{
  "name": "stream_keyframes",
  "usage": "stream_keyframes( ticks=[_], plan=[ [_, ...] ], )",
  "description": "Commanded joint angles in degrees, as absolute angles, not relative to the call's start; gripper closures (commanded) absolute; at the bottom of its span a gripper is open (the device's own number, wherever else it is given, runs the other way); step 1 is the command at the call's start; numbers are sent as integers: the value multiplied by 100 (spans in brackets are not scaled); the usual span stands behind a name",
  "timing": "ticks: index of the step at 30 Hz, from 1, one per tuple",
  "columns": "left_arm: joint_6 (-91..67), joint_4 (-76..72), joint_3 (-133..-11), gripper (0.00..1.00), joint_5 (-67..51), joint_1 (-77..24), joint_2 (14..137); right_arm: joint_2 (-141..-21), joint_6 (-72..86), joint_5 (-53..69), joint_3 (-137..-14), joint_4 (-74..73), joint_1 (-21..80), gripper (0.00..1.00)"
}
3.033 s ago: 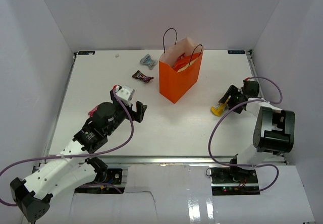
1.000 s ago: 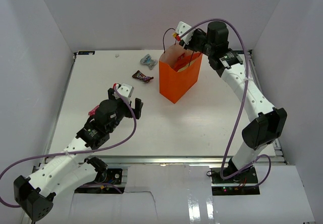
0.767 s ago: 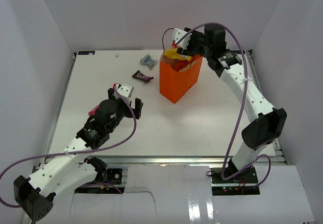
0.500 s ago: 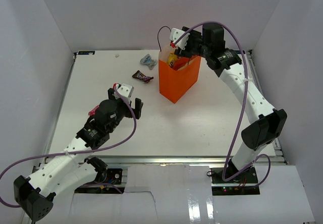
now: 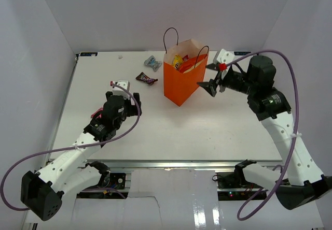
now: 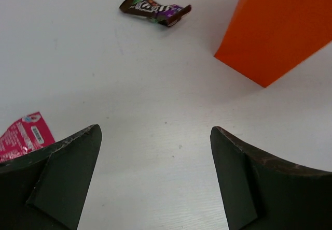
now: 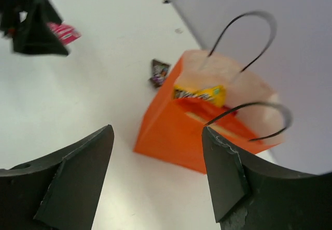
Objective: Place the snacks into the paper bag
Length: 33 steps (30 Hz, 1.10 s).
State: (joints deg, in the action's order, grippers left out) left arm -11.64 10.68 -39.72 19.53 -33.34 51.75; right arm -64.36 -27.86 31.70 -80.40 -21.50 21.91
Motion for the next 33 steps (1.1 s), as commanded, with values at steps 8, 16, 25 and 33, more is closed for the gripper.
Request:
stream_keyframes(
  ticks=[8, 16, 25, 33],
  plan=[
    [-4508, 3348, -4807, 14, 3560, -2463, 6073, -5581, -2381, 4869, -5027, -1916, 1828, 24],
    [-5534, 3603, -4851, 12, 1662, -19, 6776, -5222, -2496, 5256, -4817, -1925, 1846, 23],
    [-6266, 3217, -4579, 16, 800, 1132, 7311, -5010, -2566, 5142, -4615, -1881, 1881, 23],
    [-6346, 2751, -4614, 18, 431, 1397, 8068, -5019, -2619, 5054, -4562, -1890, 1881, 23]
  ],
)
